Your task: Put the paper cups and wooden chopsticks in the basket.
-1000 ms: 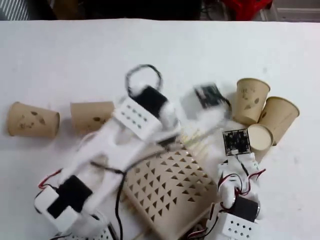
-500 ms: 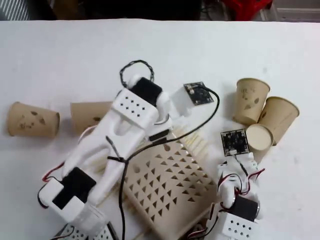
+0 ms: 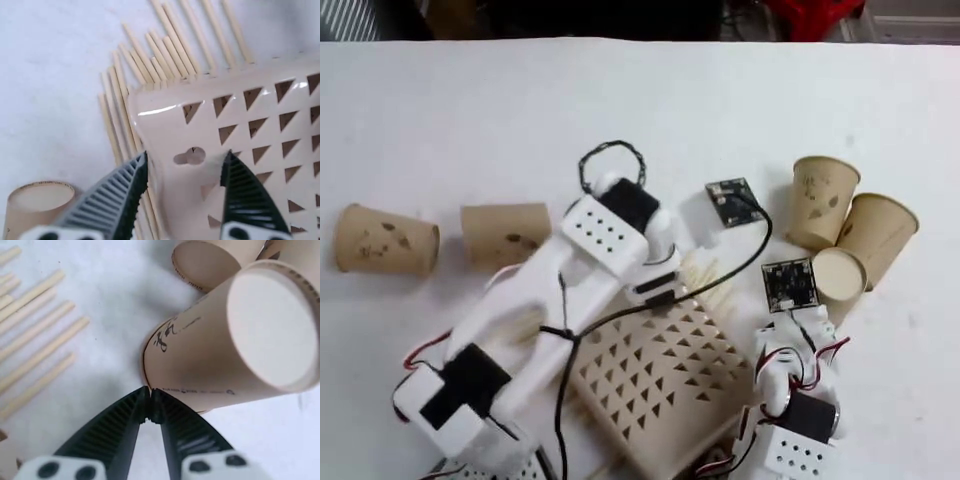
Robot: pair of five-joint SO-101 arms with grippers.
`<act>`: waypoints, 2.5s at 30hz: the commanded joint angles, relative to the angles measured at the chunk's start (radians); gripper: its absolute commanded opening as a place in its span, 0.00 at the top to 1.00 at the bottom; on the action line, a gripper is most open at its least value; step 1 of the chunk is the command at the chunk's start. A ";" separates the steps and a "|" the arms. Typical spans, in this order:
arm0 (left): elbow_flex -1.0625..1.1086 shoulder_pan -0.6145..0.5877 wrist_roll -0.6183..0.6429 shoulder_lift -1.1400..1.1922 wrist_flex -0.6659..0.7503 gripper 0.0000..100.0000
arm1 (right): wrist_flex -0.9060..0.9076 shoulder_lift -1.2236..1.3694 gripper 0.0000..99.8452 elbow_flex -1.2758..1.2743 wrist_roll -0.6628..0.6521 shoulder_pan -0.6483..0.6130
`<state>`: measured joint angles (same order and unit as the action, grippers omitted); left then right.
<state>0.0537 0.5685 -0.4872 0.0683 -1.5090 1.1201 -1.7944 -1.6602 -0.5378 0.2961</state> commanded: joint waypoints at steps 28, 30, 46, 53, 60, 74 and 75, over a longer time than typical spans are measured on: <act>-0.456 -0.383 0.141 0.351 0.166 0.78 | 0.005 -0.008 0.98 0.003 -0.008 -0.005; -0.532 -0.387 0.157 0.354 0.121 0.77 | 0.005 -0.008 0.98 0.003 -0.008 -0.005; -0.766 -0.631 0.227 0.460 0.009 0.77 | 0.008 -0.008 0.98 0.003 -0.008 -0.005; -0.767 -0.627 0.037 0.627 0.014 0.77 | 0.008 -0.008 0.98 0.002 -0.009 -0.007; -0.769 -0.559 -0.109 0.641 -0.061 0.77 | 0.008 -0.008 0.98 0.002 -0.009 -0.007; -0.864 -0.332 -0.035 0.542 -0.278 0.77 | 0.008 -0.008 0.98 0.002 -0.009 -0.007; -0.864 -0.311 -0.034 0.532 -0.279 0.77 | 0.008 -0.008 0.98 0.002 -0.009 -0.007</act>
<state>-0.7580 0.1788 -0.5562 0.7050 -1.7637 1.1201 -1.7960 -1.6617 -0.5378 0.2961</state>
